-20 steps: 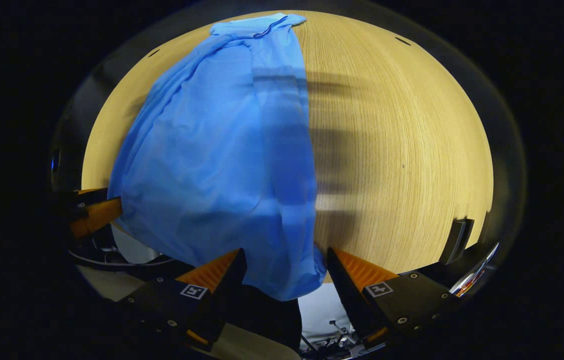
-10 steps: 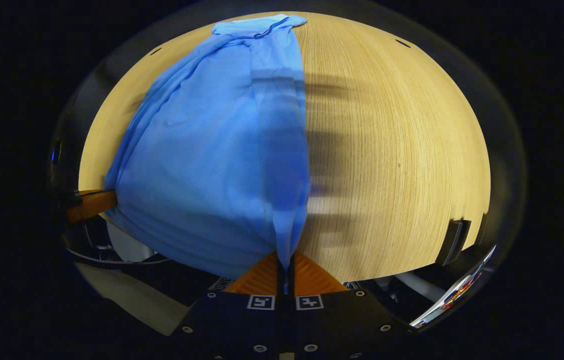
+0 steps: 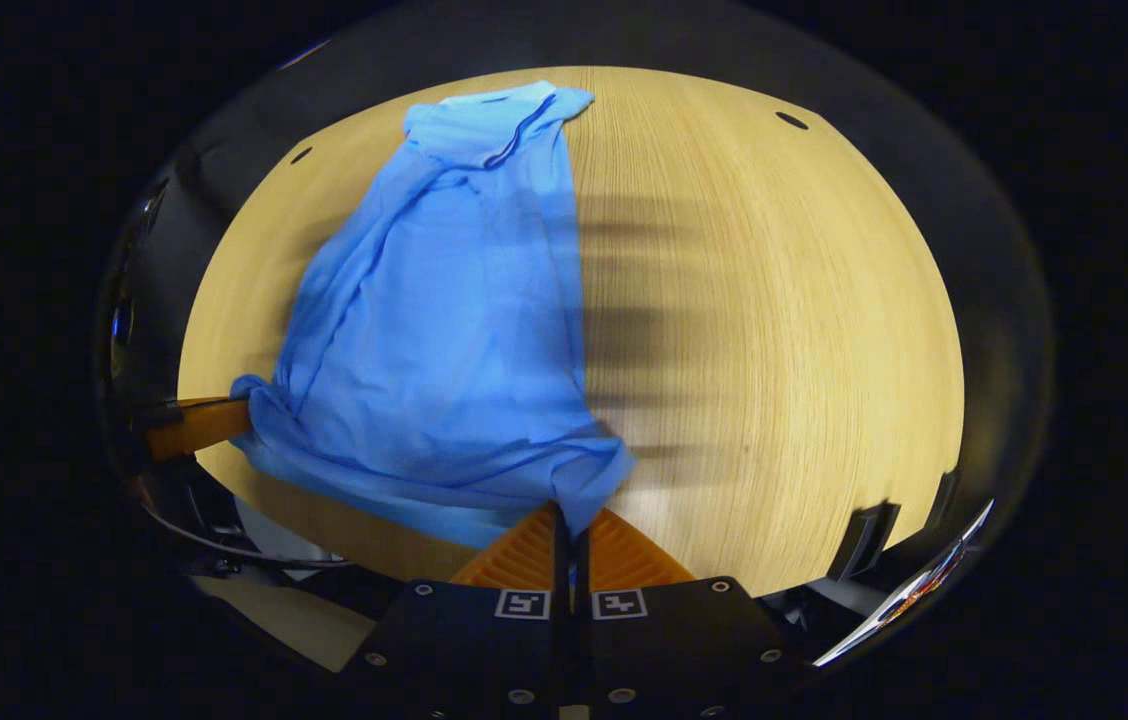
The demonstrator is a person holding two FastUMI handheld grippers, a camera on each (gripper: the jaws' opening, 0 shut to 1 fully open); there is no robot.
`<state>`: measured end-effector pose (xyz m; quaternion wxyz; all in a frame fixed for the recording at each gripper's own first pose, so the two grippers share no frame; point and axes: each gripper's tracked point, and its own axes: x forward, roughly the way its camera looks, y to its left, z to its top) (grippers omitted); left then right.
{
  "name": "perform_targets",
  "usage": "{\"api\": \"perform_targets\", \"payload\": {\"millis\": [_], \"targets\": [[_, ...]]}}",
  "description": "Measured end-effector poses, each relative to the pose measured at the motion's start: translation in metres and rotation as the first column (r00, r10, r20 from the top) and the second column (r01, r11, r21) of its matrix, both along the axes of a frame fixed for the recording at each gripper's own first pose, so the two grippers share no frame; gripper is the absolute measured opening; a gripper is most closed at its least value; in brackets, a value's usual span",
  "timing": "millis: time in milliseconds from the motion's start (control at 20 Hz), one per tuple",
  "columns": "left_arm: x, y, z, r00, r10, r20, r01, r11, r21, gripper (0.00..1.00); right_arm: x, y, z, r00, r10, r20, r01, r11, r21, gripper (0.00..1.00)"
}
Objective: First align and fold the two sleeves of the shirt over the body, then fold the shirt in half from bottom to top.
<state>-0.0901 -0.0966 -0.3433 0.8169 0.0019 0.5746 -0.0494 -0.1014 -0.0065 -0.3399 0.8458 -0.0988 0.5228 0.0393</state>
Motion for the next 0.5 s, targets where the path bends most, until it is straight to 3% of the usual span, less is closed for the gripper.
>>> {"api": "perform_targets", "payload": {"millis": [150,500], "targets": [[0.046,-0.009,0.022,0.998,-0.014,0.069,0.014,1.000,-0.002,0.05,0.041,0.006,0.025,0.998,-0.024,0.060,0.022,0.999,0.032,0.01],[0.163,-0.014,0.082,0.975,-0.012,0.220,0.014,1.000,-0.010,0.05,0.157,0.019,0.100,0.970,0.018,0.241,-0.018,1.000,0.000,0.01]]}}
